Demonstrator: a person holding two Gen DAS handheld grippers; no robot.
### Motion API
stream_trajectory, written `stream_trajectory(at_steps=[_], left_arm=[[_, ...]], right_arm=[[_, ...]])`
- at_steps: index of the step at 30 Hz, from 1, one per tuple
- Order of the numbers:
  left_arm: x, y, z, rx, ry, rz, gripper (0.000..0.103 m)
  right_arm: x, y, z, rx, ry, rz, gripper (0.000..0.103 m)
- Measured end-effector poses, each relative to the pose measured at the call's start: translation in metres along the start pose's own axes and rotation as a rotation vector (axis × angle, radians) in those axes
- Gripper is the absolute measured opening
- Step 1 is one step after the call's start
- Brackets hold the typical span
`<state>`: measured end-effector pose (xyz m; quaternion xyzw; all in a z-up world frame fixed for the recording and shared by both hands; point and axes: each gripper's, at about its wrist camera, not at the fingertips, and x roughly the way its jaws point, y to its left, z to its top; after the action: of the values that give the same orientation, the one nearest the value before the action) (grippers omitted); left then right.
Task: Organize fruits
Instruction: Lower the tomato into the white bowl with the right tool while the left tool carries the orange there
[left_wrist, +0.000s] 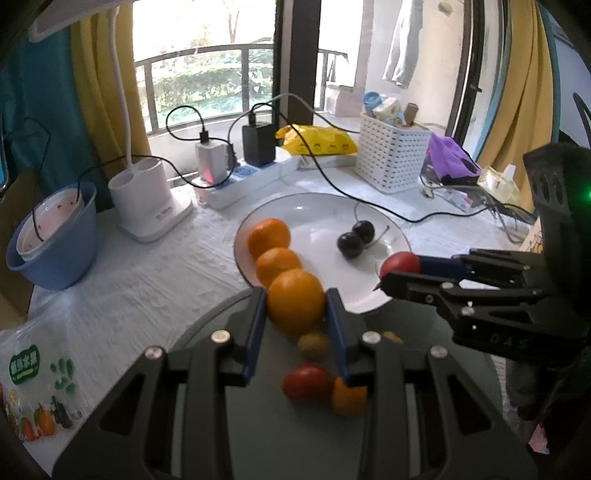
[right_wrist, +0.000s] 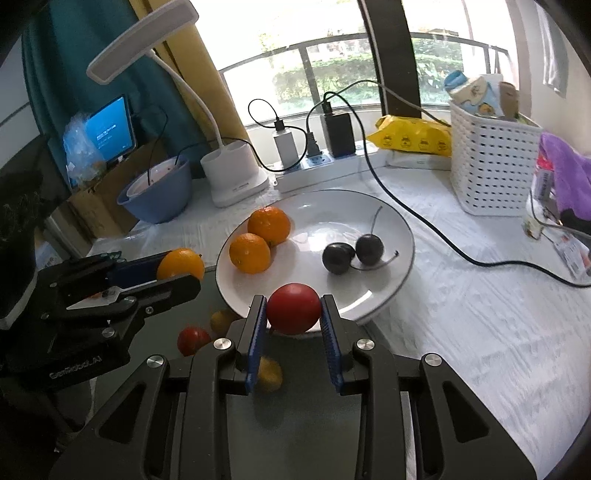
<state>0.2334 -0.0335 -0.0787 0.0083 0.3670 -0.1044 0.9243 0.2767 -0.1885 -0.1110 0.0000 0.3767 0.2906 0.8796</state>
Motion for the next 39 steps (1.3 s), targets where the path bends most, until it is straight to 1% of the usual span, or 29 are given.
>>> stream_trajectory(at_steps=[6, 15, 20, 23, 25, 34, 39], left_arm=[[0.006, 0.018, 0.003, -0.02, -0.007, 0.0, 0.033], [0.016, 0.043, 0.012, -0.063, -0.026, -0.004, 0.033], [0.018, 0.047, 0.013, -0.069, -0.03, -0.006, 0.033], [0.017, 0.045, 0.014, -0.065, -0.032, -0.007, 0.033], [0.016, 0.042, 0.015, -0.057, -0.032, -0.009, 0.033], [0.009, 0.023, 0.017, -0.025, -0.038, -0.012, 0.033], [0.012, 0.009, 0.019, -0.011, -0.028, -0.016, 0.033]], right_arm=[[0.016, 0.007, 0.008, -0.015, 0.017, -0.005, 0.031], [0.042, 0.011, 0.026, -0.04, 0.035, -0.04, 0.031], [0.047, 0.006, 0.038, -0.019, 0.012, -0.086, 0.031], [0.042, 0.002, 0.042, -0.008, -0.009, -0.103, 0.032], [0.037, -0.002, 0.042, -0.002, -0.019, -0.109, 0.037], [0.014, -0.013, 0.031, 0.018, -0.029, -0.116, 0.037], [0.003, -0.023, 0.024, 0.035, -0.035, -0.12, 0.037]])
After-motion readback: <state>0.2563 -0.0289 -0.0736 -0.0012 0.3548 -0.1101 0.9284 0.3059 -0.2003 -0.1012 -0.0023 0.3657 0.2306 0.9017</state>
